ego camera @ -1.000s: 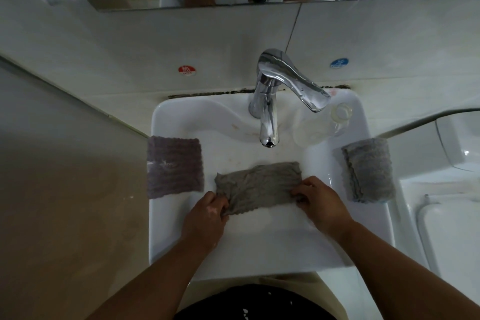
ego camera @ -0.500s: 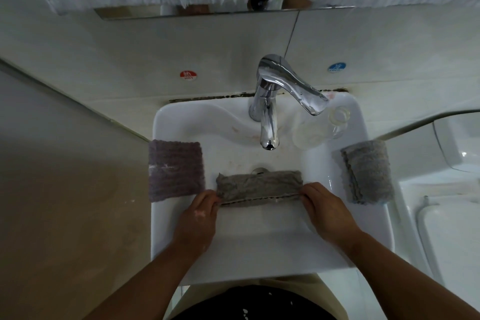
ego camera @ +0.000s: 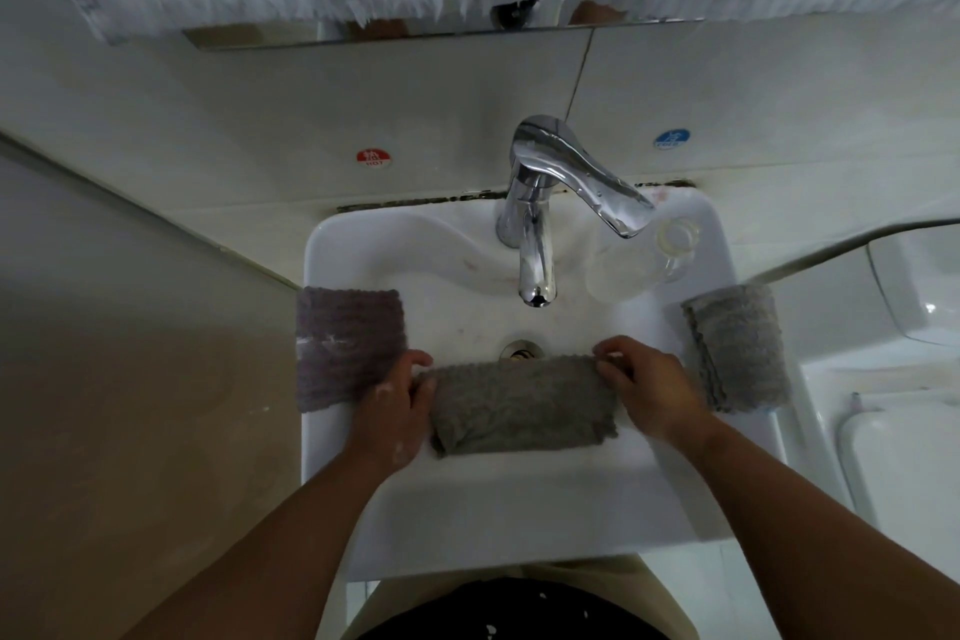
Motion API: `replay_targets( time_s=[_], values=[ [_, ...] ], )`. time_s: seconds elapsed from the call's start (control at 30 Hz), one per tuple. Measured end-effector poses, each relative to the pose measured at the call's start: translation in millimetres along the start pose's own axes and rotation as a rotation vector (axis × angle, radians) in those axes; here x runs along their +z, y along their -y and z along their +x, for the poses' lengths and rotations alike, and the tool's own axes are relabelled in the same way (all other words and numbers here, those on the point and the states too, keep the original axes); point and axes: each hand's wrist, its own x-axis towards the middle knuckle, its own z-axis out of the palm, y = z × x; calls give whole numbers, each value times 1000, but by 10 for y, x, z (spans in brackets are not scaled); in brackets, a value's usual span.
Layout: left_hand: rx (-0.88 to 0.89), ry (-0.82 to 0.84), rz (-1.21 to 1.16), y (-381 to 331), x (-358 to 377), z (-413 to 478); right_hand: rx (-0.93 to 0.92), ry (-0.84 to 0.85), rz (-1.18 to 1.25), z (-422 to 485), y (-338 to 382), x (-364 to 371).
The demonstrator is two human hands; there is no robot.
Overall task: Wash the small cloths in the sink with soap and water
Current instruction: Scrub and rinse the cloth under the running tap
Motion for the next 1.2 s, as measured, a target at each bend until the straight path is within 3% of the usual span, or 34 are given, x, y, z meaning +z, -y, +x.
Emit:
replay_targets(
  time_s=[0.13, 0.3, 0.47, 0.57, 0.93, 1.07, 1.2],
  values=[
    [18, 25, 6, -37, 26, 66, -7, -18, 16, 97, 20, 61],
    [114, 132, 194, 68, 132, 39, -126, -147, -112, 20, -37, 77],
    [98, 129, 255, 91, 189, 26, -134, 41, -346, -154, -108, 266],
    [122, 83, 261, 141, 176, 62, -129, 107, -359, -158, -173, 238],
    [229, 108, 341, 249, 144, 56, -247, 69, -427, -285, -313, 330],
    [227, 85, 329, 235, 158, 76, -180, 67, -397, -263, -303, 283],
    [187, 52, 270, 228, 174, 22, 130, -124, -226, -242, -97, 279]
  ],
)
